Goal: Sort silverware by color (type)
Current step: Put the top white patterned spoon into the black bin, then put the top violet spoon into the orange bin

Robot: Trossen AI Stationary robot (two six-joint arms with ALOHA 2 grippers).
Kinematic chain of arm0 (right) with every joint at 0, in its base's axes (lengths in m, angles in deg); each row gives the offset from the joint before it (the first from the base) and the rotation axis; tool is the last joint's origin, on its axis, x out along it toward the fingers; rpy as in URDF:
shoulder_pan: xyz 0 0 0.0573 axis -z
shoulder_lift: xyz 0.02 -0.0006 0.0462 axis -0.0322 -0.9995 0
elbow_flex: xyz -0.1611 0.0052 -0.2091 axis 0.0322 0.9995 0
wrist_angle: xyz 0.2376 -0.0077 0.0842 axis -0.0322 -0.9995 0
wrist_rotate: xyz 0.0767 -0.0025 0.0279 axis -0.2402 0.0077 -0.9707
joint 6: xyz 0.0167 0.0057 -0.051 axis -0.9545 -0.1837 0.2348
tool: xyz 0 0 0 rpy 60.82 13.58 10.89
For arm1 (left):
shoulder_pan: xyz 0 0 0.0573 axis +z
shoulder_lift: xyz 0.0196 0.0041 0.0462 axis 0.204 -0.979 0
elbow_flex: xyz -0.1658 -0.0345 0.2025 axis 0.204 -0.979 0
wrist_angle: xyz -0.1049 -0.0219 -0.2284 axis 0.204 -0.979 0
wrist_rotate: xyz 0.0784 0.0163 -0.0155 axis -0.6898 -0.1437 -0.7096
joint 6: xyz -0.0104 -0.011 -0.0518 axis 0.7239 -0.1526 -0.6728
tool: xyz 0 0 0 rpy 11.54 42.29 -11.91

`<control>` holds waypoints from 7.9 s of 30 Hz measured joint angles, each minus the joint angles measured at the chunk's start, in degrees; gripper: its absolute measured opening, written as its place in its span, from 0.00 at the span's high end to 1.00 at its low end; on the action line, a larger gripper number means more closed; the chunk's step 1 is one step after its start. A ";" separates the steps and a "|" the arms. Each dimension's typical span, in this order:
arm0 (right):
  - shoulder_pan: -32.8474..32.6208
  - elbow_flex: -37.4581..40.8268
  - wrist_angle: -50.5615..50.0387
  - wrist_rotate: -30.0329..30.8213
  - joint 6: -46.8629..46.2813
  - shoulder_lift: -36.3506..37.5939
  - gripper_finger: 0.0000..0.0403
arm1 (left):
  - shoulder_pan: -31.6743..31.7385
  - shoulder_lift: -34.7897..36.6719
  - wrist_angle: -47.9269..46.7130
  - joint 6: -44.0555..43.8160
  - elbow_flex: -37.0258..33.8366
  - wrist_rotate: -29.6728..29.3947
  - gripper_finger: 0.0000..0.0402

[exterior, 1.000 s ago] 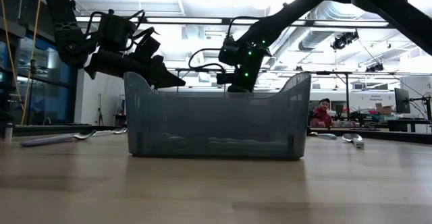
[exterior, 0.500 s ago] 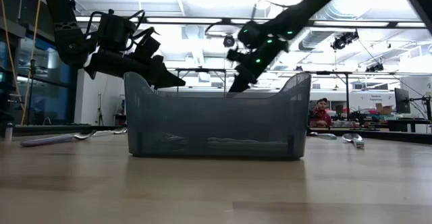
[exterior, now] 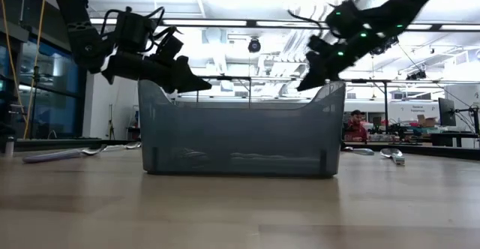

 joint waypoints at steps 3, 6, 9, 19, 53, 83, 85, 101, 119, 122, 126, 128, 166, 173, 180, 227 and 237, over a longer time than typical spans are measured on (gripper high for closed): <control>1.74 4.54 0.18 2.75 -2.42 4.55 1.00 | 0.00 0.00 -0.63 0.00 0.37 0.00 1.00; 3.76 8.55 0.54 3.10 -5.53 7.89 1.00 | 0.00 0.00 -0.68 -0.01 0.38 0.00 1.00; 5.72 12.80 3.77 3.12 -8.50 9.76 1.00 | 0.00 0.00 -1.51 -0.01 0.38 0.01 1.00; 8.03 19.20 0.49 7.54 -19.74 10.38 1.00 | 0.00 0.00 -3.01 -0.03 0.38 0.02 1.00; 15.41 17.16 13.28 -3.53 -1.61 10.35 0.99 | 1.50 14.26 -64.84 -11.61 9.28 -15.89 0.78; 20.25 14.70 17.11 -10.41 6.30 10.33 0.99 | 12.60 14.45 -83.52 -30.41 10.58 -23.77 0.58; 20.25 14.70 17.55 -10.46 6.29 10.33 0.99 | 13.19 13.50 -83.31 -29.59 10.56 -22.78 0.56; 20.25 14.70 17.59 -10.43 6.29 10.33 0.99 | 14.15 4.35 -78.89 -24.57 10.76 -18.60 0.76; 20.25 14.70 17.54 -10.38 5.83 10.33 0.99 | 7.19 16.51 -83.57 -15.58 11.72 -16.25 0.98; 20.25 14.70 17.53 -10.38 5.83 10.33 0.99 | 1.34 18.94 -85.23 -16.62 15.14 -15.69 0.98; 20.25 14.70 17.53 -10.36 5.83 10.33 0.99 | -8.17 18.56 -85.92 -17.42 21.58 -15.50 0.98; 20.24 14.70 17.51 -10.20 5.69 10.33 0.99 | -12.67 17.34 -85.42 -17.40 25.15 -15.52 0.98; 15.85 17.54 16.30 -9.97 -1.71 10.35 0.99 | -39.83 -13.95 -85.89 4.34 50.83 -2.27 0.98; 14.85 17.54 16.32 -9.92 -1.43 10.35 0.99 | -40.13 -17.64 -85.18 2.83 50.78 1.38 0.98; 14.70 17.54 16.76 -9.91 -0.33 10.35 0.99 | -39.33 -18.08 -84.88 1.50 50.80 2.64 0.98; 14.71 17.54 16.28 -9.92 1.37 10.35 0.99 | -42.18 -5.74 -104.65 -19.16 48.48 -15.09 1.00; 14.70 17.54 16.25 -9.93 2.36 10.35 0.99 | -41.68 4.04 -96.62 -27.86 32.74 -19.70 1.00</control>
